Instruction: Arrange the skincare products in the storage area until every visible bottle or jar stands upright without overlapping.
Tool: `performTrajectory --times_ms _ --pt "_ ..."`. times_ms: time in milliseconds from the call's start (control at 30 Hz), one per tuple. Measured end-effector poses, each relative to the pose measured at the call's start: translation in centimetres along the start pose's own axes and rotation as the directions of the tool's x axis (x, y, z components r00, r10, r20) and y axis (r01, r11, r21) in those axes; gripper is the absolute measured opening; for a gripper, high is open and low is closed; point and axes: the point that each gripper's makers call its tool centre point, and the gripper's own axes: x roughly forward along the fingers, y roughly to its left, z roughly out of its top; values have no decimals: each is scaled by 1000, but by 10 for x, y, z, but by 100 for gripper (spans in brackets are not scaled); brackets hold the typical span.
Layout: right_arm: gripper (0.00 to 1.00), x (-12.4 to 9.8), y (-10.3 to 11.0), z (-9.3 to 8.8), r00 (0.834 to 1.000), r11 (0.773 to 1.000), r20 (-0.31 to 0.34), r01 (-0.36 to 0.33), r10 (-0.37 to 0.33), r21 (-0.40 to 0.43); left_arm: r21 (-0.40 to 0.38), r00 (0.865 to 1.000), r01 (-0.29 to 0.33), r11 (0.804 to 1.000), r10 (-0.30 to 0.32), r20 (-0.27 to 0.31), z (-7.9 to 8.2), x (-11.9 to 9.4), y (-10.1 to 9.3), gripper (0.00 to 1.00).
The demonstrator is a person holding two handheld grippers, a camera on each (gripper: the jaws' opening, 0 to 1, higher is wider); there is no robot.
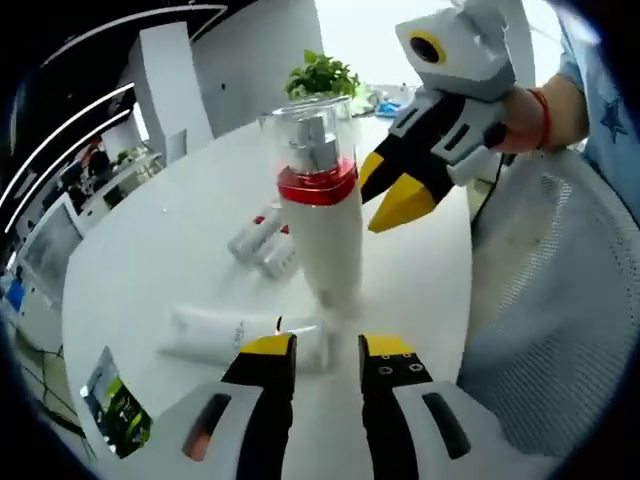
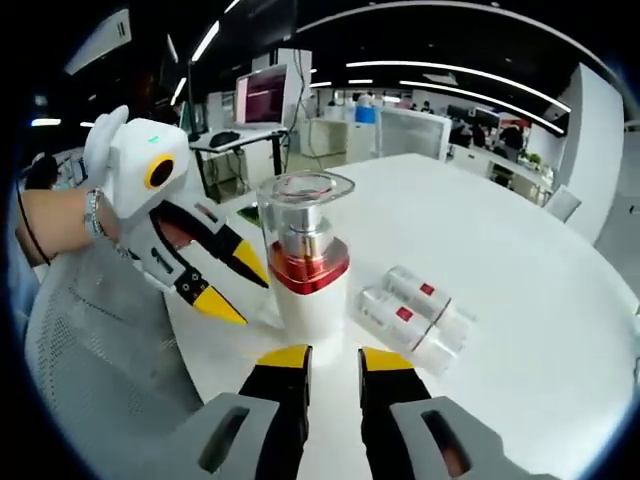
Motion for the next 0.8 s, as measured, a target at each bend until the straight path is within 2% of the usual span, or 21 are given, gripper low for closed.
performTrajectory --times_ms 67,133,167,233,333,400,533,667,733,800 --pt "13 -5 -9 1 1000 1000 5 10 -10 13 -9 1000 -13 1000 13 -2 -4 -3 6 25" --pt "13 -8 -16 3 1000 999 14 14 -15 42 -52 998 -50 997 48 -33 -11 -7 15 24" --pt "12 -9 -18 5 1000 998 26 7 -8 67 -60 998 -58 997 56 -32 -11 -8 18 24" --pt "14 -10 -23 4 999 998 18 -29 28 53 -90 998 -60 994 58 -24 -10 -10 20 24" --pt "18 -8 -34 3 999 999 -2 -47 47 -2 -112 998 -56 992 54 -20 -10 -12 20 24" --pt "21 -2 -46 1 998 996 -26 -52 50 -68 -121 998 -57 991 54 -24 -11 -13 19 23" --pt "21 12 -65 -2 998 994 -55 -44 39 -103 -138 999 -39 990 34 -36 -13 -12 15 21" --pt "23 27 -74 -6 992 979 -103 -87 68 -186 -141 999 -32 990 26 -43 -15 -12 12 21" --pt "22 33 -77 -6 991 977 -112 -94 74 -193 -139 999 -32 990 26 -45 -15 -12 12 20" --pt "24 40 -73 -8 984 966 -135 -146 119 -213 -143 999 -32 989 26 -48 -16 -11 13 21"
